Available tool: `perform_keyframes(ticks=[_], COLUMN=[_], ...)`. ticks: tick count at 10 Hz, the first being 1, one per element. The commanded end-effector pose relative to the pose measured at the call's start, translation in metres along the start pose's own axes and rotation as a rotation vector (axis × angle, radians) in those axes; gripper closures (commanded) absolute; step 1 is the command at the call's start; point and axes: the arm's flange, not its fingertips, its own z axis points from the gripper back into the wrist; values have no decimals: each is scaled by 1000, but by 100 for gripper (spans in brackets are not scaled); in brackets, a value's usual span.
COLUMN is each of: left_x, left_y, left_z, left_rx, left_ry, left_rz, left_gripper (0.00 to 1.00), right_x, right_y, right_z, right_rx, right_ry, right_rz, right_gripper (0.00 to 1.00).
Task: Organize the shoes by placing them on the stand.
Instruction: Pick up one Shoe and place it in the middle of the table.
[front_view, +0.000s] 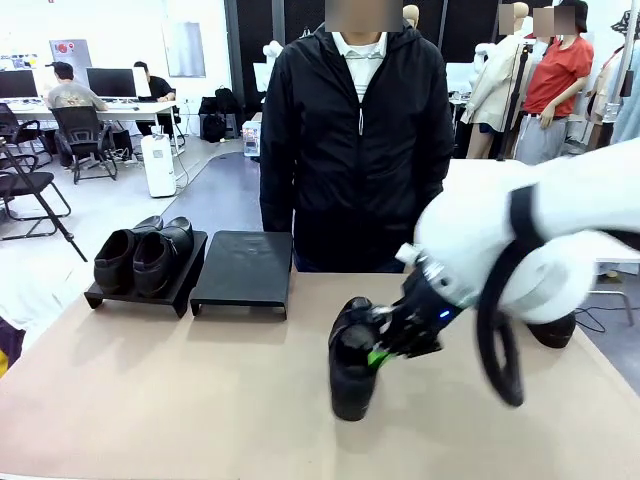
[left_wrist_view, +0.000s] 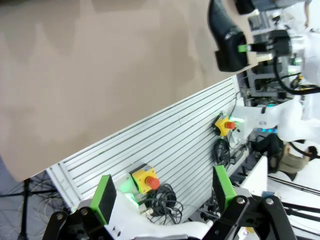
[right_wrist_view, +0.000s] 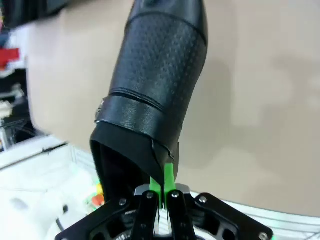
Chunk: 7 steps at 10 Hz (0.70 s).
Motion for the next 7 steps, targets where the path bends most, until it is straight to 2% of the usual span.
perform_keyframes(ticks=[1,3,6,7], left_x=[-1,-1,-1,-1], left_y=[1,1,1,1], left_z=[2,2,2,2], left_rx=[-22,-22,-22,-22], left_ry=[-2,-2,-2,-2], left_rz=[-18,-18,-18,-18], left_gripper=[0,0,0,0], right_x=[12,8,12,12], right_y=[26,38,30,28], right_z=[-52,-84,-89,-91], right_rx=[-53,-62,-60,-43], right_ry=[-35,-29,-27,14], right_rz=[-37,-35,-29,-4], right_gripper=[100,100,100,93])
